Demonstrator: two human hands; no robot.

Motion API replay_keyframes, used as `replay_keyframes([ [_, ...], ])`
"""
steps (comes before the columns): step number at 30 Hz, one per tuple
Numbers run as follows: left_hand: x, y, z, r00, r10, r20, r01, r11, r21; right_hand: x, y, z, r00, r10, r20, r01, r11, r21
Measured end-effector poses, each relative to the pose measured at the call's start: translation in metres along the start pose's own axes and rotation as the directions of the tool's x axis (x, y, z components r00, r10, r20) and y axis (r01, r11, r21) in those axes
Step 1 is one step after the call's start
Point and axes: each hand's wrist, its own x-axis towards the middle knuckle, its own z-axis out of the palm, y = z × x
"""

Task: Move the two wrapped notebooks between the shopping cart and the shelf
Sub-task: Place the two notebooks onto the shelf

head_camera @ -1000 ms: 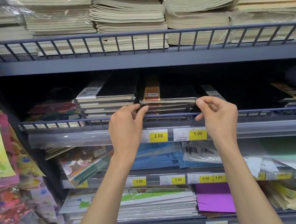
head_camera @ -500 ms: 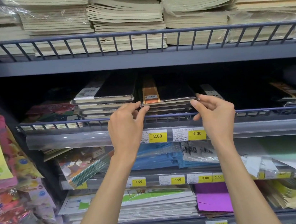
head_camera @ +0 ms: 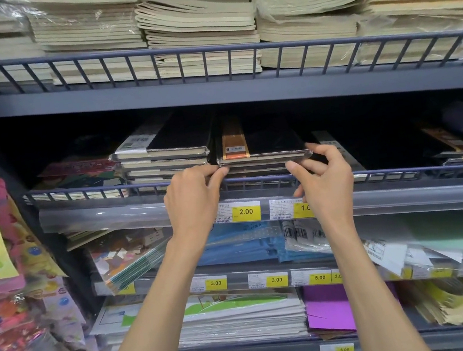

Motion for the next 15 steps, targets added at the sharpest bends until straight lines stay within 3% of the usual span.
replay_keyframes([
  [9, 0.007, -0.005, -0.002, 0.996, 0.010, 0.085, -0.010, 1.000, -0.002, -0.009, 0.000, 0.002, 0.998, -0.012, -0.059, 0.012, 1.000, -0.002],
  [15, 0.006, -0.004, -0.004, 0.994, 0.093, 0.053, -0.096, 0.994, 0.057, 0.002, -0.001, -0.001, 0.999, -0.008, -0.036, 0.007, 0.999, -0.032],
])
